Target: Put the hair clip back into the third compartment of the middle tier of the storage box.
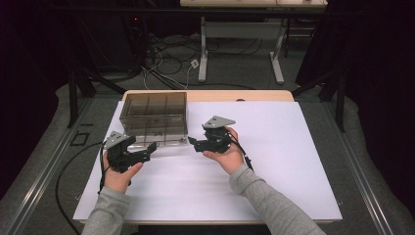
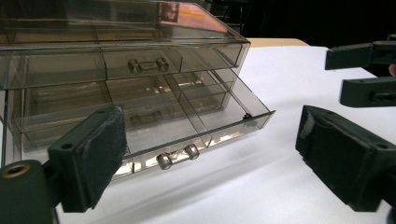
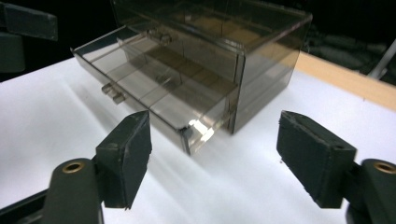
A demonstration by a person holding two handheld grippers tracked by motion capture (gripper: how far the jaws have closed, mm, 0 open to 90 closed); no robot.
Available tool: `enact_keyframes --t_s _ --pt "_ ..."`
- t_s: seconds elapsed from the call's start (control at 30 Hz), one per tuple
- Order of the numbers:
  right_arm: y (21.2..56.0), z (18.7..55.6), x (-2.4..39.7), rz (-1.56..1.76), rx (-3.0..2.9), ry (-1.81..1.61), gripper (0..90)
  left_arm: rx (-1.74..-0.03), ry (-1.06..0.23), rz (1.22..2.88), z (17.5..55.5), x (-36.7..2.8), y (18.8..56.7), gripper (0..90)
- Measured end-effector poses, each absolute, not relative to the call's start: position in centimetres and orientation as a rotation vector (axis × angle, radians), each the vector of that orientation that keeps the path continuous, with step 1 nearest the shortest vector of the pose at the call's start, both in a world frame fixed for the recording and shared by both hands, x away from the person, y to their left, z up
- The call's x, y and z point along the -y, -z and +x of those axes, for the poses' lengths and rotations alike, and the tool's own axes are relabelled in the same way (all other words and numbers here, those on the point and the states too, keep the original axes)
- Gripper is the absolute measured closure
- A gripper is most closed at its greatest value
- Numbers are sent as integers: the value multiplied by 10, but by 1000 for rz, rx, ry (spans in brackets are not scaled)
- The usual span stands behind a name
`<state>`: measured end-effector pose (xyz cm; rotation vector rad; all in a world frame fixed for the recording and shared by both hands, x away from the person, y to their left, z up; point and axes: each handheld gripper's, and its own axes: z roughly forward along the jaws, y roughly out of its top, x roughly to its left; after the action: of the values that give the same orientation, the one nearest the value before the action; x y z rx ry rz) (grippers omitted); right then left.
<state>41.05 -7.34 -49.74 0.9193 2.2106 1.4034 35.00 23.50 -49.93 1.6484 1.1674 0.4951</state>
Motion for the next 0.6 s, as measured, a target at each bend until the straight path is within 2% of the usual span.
enact_keyframes --t_s 0.23,0.47,0.6 --pt "496 402 85 931 -2217 -1425 167 -1175 -496 1640 349 -236 500 144" --pt "495 394 94 960 -2181 -1419 138 -1173 -517 1633 348 -235 500 151" --pt "495 389 101 966 -2164 -1427 90 -1181 -524 1633 348 -234 501 155"
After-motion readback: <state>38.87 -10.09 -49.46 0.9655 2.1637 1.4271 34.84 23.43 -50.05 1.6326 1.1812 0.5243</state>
